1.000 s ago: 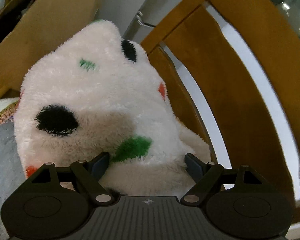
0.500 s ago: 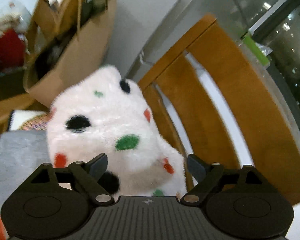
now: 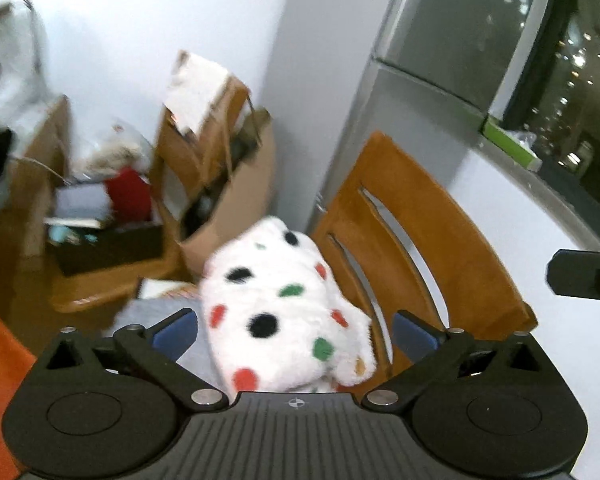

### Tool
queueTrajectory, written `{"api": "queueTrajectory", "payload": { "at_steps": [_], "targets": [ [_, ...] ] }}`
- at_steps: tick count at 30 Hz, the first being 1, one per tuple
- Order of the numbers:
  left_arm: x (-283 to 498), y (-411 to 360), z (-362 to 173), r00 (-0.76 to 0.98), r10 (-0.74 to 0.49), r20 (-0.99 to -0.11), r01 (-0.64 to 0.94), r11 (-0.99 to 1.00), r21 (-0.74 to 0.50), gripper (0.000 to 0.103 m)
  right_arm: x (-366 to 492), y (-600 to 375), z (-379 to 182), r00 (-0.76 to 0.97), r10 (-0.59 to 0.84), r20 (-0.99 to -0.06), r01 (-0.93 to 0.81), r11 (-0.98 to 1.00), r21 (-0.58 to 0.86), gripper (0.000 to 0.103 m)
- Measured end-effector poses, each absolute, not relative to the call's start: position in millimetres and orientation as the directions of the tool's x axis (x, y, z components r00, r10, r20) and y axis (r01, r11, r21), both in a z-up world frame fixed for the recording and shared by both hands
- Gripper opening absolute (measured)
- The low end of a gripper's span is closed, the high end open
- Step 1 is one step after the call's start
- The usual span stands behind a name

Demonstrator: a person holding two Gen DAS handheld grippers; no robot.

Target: Fold clothes

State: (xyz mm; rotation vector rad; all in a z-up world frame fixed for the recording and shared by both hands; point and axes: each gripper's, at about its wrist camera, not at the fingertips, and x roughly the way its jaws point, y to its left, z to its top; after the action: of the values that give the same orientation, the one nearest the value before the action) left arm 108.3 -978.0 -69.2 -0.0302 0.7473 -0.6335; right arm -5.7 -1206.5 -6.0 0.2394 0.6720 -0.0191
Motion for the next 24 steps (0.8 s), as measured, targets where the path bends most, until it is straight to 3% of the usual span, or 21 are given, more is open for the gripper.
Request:
{"api": "queueTrajectory", "payload": {
  "at_steps": [15, 24],
  "targets": [
    [20, -874, -10, 0.723, -0.465, -0.511, 0.423, 0.883, -0.205, 0.103, -72, -1133, 14, 0.805, 0.041, -0.591, 0.073, 0.983, 0.168, 0.102],
    [-35, -787, 16, 0.753, -0.483, -0.447, 0.458, 0.872, -0.171, 0.103, -120, -1049, 24, 0.821, -0.045, -0.569, 0.137, 0.983, 0.120, 0.102]
  ]
}}
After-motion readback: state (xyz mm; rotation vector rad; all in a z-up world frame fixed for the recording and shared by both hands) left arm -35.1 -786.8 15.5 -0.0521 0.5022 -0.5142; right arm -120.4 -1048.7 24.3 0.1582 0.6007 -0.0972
